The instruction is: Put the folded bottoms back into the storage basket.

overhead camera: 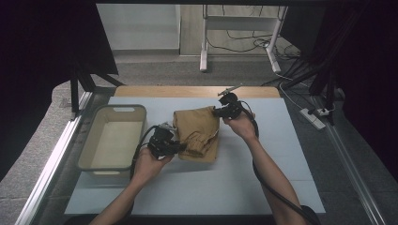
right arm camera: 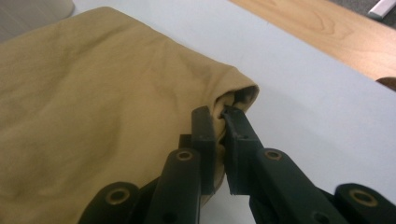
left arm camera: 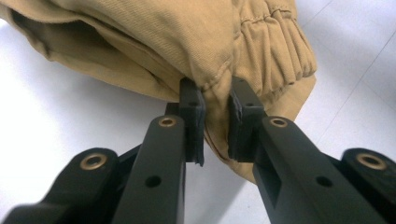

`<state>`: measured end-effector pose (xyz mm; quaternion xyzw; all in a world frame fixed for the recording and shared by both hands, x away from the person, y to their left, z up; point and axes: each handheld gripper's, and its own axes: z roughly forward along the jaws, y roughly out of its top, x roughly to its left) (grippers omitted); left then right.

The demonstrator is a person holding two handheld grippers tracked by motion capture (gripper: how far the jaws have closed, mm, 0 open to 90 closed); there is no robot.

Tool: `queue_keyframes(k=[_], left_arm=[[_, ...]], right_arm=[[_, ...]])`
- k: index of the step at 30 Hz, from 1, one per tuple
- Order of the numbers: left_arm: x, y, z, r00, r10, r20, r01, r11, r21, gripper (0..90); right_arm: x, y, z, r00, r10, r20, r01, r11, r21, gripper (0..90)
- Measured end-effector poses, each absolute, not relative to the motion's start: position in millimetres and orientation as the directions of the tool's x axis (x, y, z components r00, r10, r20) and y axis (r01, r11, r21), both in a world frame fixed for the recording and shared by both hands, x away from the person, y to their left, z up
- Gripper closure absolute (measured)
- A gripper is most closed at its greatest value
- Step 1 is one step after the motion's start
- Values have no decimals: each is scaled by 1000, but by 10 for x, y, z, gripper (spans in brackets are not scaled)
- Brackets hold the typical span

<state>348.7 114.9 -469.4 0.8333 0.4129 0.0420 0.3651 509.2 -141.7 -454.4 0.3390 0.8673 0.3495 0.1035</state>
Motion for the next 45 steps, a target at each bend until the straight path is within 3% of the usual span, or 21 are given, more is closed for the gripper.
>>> queue_keyframes(k=[16, 45], left_arm=[[3421, 1351, -4443, 650, 728, -219, 644, -375, 667, 779], [3246, 1923, -4187, 657, 732, -181, 624, -393, 676, 779]], right_arm=[[4989, -1339, -4316, -770, 637, 44, 466, 513, 720, 841], [4788, -825, -4024, -827, 562, 26, 381, 524, 762, 841]])
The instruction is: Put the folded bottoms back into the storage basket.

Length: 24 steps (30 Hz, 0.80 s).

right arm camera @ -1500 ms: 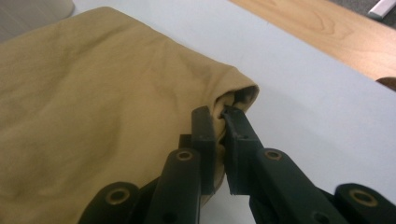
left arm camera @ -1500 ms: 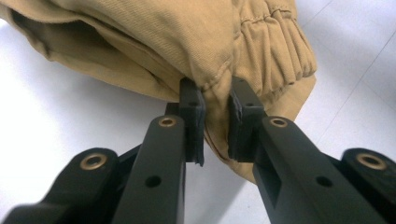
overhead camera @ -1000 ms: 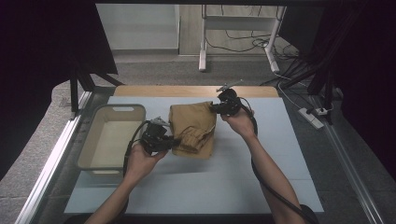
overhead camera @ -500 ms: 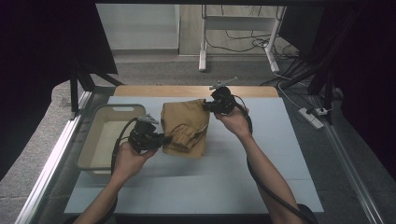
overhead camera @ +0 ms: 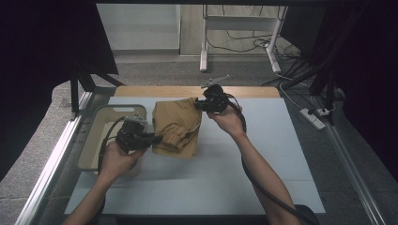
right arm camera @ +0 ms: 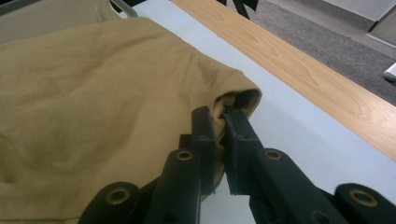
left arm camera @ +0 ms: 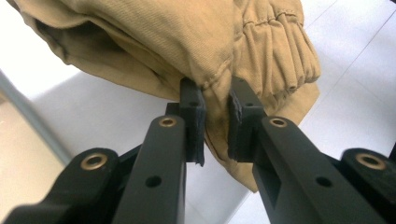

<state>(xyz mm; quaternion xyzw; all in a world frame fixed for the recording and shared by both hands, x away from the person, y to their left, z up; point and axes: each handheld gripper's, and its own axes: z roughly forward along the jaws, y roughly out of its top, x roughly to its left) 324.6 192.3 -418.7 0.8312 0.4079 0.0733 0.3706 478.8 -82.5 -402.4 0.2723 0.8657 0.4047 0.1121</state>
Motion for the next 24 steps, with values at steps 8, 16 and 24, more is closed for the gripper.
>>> queue_keyframes(k=[8, 16, 24], left_arm=[[3174, 2152, -4158, 650, 737, -185, 629, -384, 676, 779], [3109, 2368, -4130, 639, 741, -204, 635, -359, 684, 779], [3044, 2590, -4080, 618, 758, -210, 644, -334, 688, 780]], right_arm=[[4748, -593, -3982, -847, 531, 15, 354, 544, 761, 841], [4724, -387, -3940, -860, 511, 18, 340, 545, 767, 841], [4723, -177, -3896, -872, 489, 22, 325, 545, 773, 841]])
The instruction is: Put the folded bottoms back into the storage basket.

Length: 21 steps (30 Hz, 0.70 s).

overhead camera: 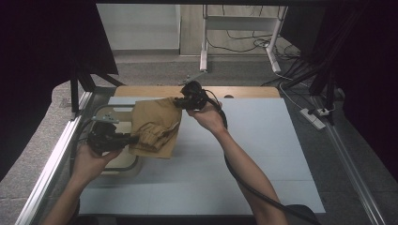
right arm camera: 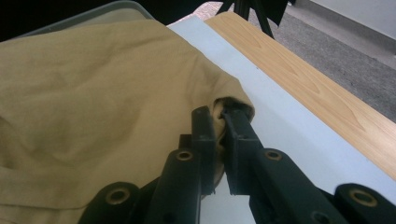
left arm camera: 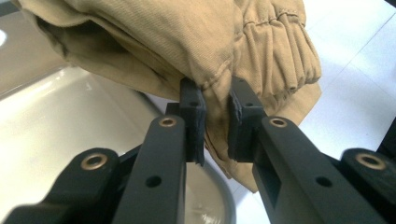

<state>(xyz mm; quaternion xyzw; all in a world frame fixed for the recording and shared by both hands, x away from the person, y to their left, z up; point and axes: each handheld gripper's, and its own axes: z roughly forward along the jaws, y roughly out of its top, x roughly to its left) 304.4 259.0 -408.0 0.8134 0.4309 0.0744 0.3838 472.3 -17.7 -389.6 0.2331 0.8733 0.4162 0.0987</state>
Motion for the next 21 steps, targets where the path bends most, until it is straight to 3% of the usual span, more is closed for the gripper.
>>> queue_keyframes(k=[21], left_arm=[[2877, 3142, -4066, 543, 815, -203, 679, -284, 677, 780]], right_arm=[[4710, 375, -3920, -900, 435, 32, 293, 547, 784, 841]])
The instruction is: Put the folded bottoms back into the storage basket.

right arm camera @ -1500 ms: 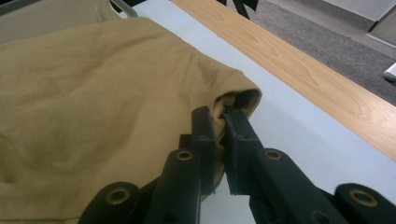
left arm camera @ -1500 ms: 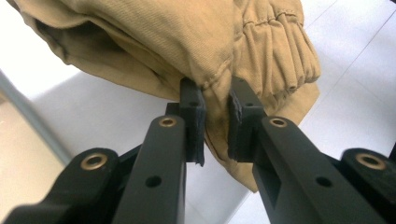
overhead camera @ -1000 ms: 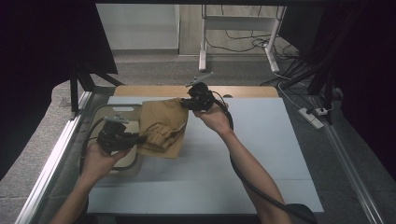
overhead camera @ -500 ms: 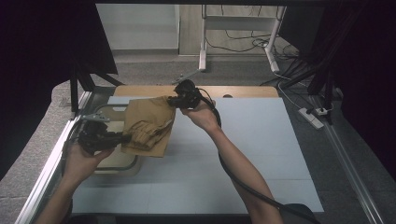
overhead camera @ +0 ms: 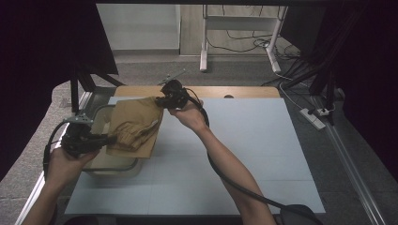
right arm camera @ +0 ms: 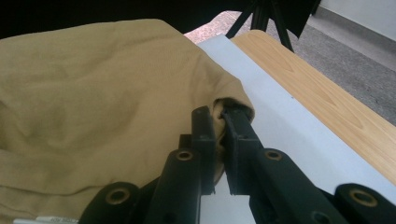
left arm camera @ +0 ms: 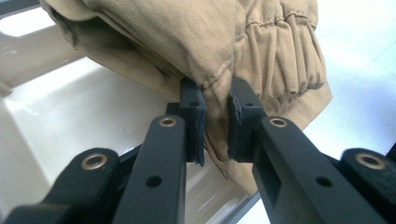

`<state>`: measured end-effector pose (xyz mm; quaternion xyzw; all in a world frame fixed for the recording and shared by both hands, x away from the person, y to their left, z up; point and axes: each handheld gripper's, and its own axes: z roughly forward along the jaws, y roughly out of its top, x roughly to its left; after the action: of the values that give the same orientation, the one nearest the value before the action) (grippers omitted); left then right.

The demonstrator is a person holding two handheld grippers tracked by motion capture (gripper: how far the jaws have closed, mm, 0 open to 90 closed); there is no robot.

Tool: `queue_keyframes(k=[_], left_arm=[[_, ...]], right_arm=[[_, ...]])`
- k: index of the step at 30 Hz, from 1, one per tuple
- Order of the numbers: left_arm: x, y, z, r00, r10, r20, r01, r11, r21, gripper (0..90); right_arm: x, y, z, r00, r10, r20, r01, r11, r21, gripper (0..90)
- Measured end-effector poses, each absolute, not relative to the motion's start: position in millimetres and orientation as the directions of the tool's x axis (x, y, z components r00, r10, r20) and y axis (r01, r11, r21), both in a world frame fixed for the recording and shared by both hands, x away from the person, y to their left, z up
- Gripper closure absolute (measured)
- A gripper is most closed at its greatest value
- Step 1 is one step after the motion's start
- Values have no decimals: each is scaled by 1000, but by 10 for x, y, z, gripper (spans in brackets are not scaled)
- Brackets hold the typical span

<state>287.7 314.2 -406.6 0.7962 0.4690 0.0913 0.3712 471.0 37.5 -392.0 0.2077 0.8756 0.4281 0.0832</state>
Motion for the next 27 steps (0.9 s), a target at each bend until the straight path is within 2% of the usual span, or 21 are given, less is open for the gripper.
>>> queue_keyframes(k=[27], left_arm=[[2644, 3664, -4210, 448, 872, -197, 727, -227, 648, 783]], right_arm=[[4621, 967, -4151, -924, 378, 55, 276, 560, 782, 841]])
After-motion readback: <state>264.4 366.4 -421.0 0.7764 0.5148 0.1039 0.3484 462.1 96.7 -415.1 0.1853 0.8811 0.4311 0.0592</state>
